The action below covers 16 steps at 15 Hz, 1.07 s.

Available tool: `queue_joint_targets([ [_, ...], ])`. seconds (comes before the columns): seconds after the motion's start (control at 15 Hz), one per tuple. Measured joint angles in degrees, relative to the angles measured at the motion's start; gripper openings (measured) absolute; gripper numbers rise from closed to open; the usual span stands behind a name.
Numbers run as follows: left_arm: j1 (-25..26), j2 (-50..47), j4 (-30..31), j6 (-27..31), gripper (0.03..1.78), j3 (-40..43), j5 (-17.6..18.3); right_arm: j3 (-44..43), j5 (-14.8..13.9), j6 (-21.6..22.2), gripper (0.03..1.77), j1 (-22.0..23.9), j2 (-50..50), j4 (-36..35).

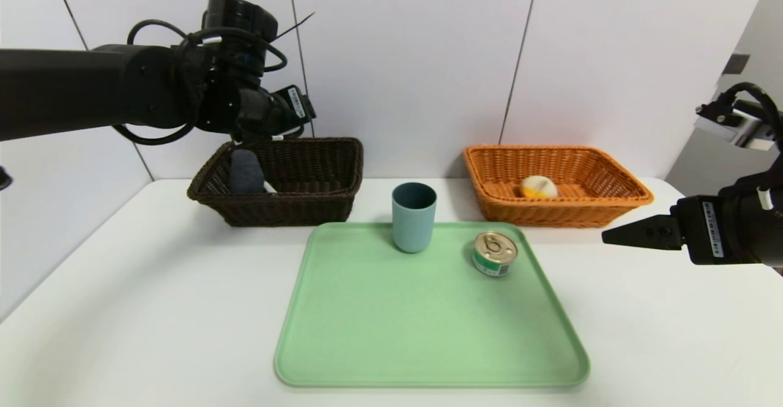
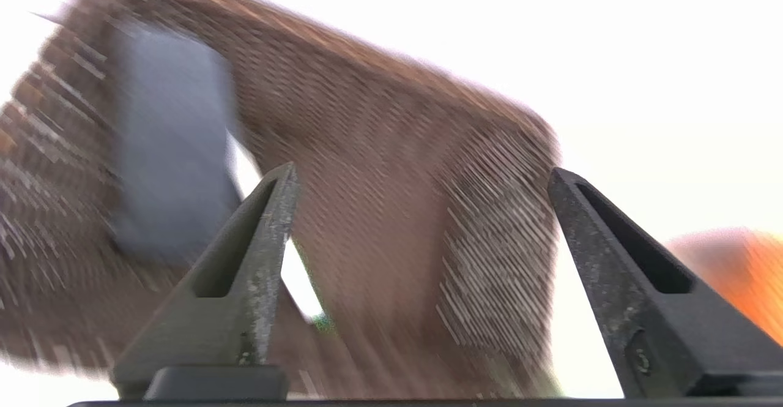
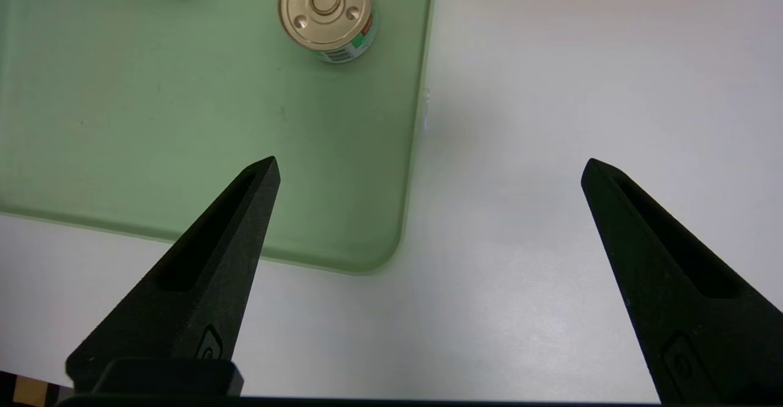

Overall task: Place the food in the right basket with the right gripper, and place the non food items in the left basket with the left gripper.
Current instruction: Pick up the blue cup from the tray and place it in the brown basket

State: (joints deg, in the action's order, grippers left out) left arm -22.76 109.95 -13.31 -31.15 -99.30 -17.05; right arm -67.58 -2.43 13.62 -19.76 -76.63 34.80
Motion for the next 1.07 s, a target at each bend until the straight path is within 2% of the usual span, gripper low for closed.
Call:
queue_joint_targets([
  [0.2, -7.03, -9.07, 5.16, 3.25, 1.55, 15.98, 3.5, 0.0, -0.02, 0.11, 1.71, 0.0, 0.0, 0.06],
  [0.4, -13.07, -14.93, 16.97, 8.25, 1.6, 34.65, 4.68, 0.0, 0.0, 0.11, 1.71, 0.0, 0.0, 0.06],
  [0.53, -17.59, -16.87, 28.86, 11.17, 1.62, 46.74, 4.85, 0.0, -0.02, 0.07, 1.71, 0.0, 0.0, 0.06],
  [0.67, -21.33, -16.13, 43.81, 13.07, 1.64, 55.24, 4.83, 0.0, -0.05, 0.07, 1.71, 0.0, 0.09, 0.02],
  [0.93, -23.93, -7.22, 72.99, 19.91, 1.67, 63.76, 3.28, 0.89, 0.04, -0.17, 1.71, 0.0, 0.69, -1.46],
  [1.07, -24.23, -2.47, 84.18, 24.15, 1.67, 65.32, 2.12, 1.96, 0.06, -0.26, 1.71, 0.0, 0.76, -4.66],
])
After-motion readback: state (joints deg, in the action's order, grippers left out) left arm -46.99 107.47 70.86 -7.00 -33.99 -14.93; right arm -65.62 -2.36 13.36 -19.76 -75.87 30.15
